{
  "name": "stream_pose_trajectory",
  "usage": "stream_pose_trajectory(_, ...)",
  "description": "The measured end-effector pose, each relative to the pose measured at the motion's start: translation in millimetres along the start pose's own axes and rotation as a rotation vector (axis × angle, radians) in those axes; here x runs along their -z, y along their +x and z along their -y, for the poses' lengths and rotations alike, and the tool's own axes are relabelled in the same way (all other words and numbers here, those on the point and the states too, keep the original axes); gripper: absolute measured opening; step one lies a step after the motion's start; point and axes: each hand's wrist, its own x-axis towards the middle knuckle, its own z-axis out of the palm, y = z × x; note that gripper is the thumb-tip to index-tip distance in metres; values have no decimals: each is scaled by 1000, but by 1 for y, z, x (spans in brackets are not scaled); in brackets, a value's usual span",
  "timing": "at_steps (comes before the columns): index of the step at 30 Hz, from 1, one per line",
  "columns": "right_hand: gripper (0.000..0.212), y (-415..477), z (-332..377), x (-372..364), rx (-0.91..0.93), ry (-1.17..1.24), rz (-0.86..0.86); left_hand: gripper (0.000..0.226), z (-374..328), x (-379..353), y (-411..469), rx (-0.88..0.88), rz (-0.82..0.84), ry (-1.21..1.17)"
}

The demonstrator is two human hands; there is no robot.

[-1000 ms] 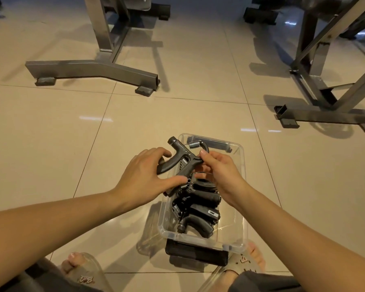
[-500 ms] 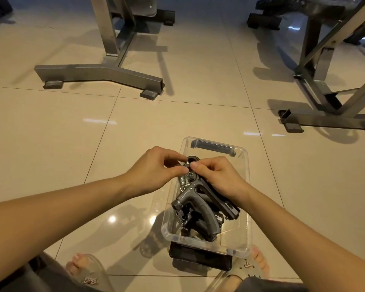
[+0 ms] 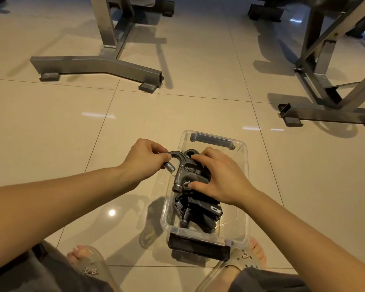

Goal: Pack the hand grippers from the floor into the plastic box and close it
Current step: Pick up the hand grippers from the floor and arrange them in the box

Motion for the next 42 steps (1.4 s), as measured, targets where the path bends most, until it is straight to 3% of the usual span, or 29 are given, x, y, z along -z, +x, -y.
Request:
stream_pose_trajectory(2,74,-1,-7,-1,-38,57,7,4,1,-2,0,-41,48,34)
stream_pose_trajectory(4,72,-2,-15,-3,-83,69,38,17,5,-3,2,-153,159,208)
stream_pose_trajectory(7,65,-9,-21,-15,-200,51,103,69,21,-7,0,-358,339,714)
stream_pose_trajectory(9,56,-16,-22,-29,-275,63,167,101,34,-12,-4,-403,443,934)
stream_pose_trajectory(12,58,-28,-25,-60,-299,45,254,120,53,-17,-9,-466,513,1121)
stream_pose_trajectory(20,75,-47,-36,-104,-285,93,269,125,64,-16,-7,-514,494,1132)
stream_pose_trajectory(30,71,-49,-32,-109,-280,63,216,126,65,-16,-6,-517,478,1105)
stream_pose_trajectory(39,79,-46,-29,-101,-354,91,315,124,65,-15,-9,-526,477,1114)
stream_pose_trajectory(42,72,-44,-23,-91,-379,117,258,122,64,-11,-11,-524,489,1133)
